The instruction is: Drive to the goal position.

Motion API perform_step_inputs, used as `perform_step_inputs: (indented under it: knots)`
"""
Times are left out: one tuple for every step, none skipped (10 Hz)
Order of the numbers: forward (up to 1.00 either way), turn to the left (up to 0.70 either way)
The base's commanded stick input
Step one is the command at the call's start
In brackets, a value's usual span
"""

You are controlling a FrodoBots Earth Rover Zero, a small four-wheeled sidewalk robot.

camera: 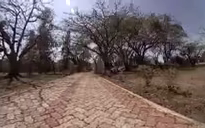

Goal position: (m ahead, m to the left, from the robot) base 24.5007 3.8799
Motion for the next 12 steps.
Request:
perform_step_inputs:
  knots:
    - [1.0,0.0]
    - [1.0,0.0]
    - [1.0,0.0]
    - [1.0,0.0]
    - [1.0,0.0]
    - [1.0,0.0]
    - [1.0,0.0]
    - [1.0,0.0]
    - [1.0,0.0]
    - [1.0,0.0]
    - [1.0,0.0]
    - [1.0,0.0]
